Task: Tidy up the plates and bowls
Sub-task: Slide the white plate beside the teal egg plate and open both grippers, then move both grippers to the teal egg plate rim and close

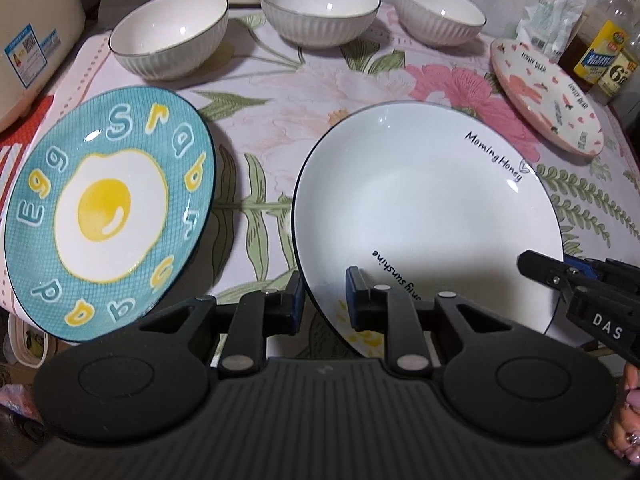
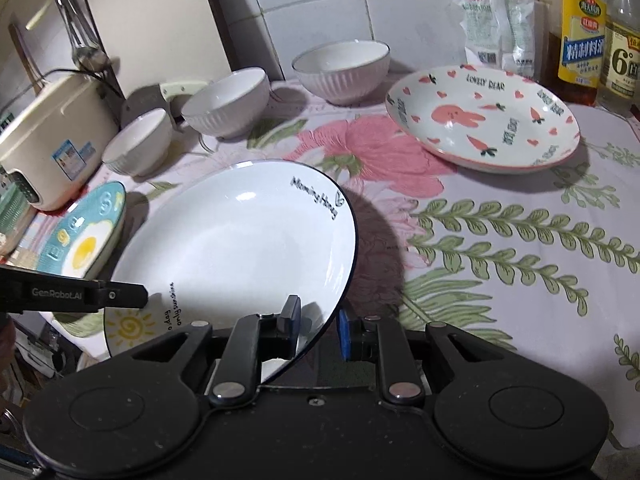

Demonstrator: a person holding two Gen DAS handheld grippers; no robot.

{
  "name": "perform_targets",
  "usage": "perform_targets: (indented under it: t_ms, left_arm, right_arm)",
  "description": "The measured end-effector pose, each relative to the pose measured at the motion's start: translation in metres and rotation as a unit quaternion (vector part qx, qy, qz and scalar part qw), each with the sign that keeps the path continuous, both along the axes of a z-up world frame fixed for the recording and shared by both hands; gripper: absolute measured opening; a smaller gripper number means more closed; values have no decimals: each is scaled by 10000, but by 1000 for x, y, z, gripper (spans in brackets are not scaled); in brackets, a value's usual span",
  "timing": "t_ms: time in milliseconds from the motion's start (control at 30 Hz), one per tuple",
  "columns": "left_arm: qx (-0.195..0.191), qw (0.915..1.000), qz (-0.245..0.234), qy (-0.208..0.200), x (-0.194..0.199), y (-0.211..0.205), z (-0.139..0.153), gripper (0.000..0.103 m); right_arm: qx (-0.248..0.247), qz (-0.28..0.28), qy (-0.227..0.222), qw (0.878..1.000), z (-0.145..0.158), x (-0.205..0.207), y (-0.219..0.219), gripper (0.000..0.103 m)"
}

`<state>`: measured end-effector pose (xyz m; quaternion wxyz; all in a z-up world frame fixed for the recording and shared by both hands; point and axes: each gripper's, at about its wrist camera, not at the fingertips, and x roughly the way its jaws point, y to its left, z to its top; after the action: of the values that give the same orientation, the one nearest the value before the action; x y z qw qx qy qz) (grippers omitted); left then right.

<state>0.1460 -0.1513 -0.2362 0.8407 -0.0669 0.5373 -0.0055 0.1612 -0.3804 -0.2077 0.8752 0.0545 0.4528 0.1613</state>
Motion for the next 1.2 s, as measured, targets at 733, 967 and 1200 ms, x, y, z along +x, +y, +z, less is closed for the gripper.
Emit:
perform_targets:
  t_ms: [733,967,1200]
  left_arm:
    - [423,9942,-665,726,-12,19,71,48]
    - [635,9932,-744,626,-31,48,102,58]
    - [613,9945,-723,450,-53,86,128,66]
  right_arm:
    - [-507,-489,458,9965,75,-20,27,70]
    - [-448,-449,110,9979,106,-47,49,70]
    - [-385,-361,-301,9982,137,-71,78,70]
